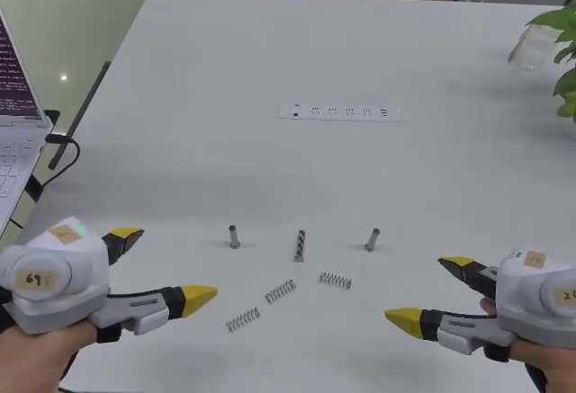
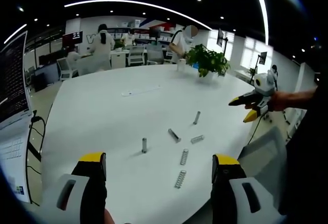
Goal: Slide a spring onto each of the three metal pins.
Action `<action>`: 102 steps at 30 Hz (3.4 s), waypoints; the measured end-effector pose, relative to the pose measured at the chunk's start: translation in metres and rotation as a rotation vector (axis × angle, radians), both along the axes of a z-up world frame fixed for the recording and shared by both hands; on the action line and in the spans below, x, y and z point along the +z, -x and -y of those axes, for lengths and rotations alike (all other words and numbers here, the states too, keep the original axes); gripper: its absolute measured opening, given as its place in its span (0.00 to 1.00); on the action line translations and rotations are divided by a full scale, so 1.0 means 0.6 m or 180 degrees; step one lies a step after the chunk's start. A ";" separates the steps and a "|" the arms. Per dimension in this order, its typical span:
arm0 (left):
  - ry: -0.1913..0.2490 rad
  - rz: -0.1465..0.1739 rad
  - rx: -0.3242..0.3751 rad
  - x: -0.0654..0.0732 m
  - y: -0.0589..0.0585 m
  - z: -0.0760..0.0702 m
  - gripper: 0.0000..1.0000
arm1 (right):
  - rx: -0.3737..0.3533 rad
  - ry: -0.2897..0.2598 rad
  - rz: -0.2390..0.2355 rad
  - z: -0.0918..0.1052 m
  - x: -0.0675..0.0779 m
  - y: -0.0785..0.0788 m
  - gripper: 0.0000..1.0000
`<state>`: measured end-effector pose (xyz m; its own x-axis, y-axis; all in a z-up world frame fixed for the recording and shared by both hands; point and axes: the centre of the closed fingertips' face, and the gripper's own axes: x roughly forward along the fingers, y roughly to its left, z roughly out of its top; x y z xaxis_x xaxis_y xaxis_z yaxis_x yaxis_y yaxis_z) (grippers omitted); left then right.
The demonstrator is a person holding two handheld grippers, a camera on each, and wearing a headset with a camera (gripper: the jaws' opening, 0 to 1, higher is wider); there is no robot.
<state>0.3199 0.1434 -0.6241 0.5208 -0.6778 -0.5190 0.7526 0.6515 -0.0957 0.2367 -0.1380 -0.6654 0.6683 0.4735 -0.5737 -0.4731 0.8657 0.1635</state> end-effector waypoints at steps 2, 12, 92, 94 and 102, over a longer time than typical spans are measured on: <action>-0.0006 0.0002 0.0006 0.000 0.000 -0.001 0.82 | -0.0003 -0.0005 -0.0001 0.000 0.000 0.000 0.77; -0.0007 0.0010 0.0042 0.003 -0.005 -0.010 0.81 | -0.0016 -0.0027 -0.0002 0.000 0.003 -0.005 0.75; 0.0141 -0.0118 -0.0539 -0.020 -0.093 0.232 0.69 | -0.0146 -0.0076 -0.0060 0.025 0.000 0.009 0.70; 0.0124 -0.0140 -0.0536 -0.028 -0.100 0.237 0.68 | -0.0149 -0.0079 -0.0063 0.027 0.000 0.009 0.70; 0.0082 -0.0245 -0.0550 -0.055 -0.112 0.267 0.65 | -0.0167 -0.0091 -0.0089 0.031 -0.003 0.010 0.69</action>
<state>0.3873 -0.0167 -0.6574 0.3548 -0.7674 -0.5340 0.8429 0.5097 -0.1724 0.2305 -0.1568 -0.6669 0.6766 0.4548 -0.5791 -0.4221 0.8840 0.2011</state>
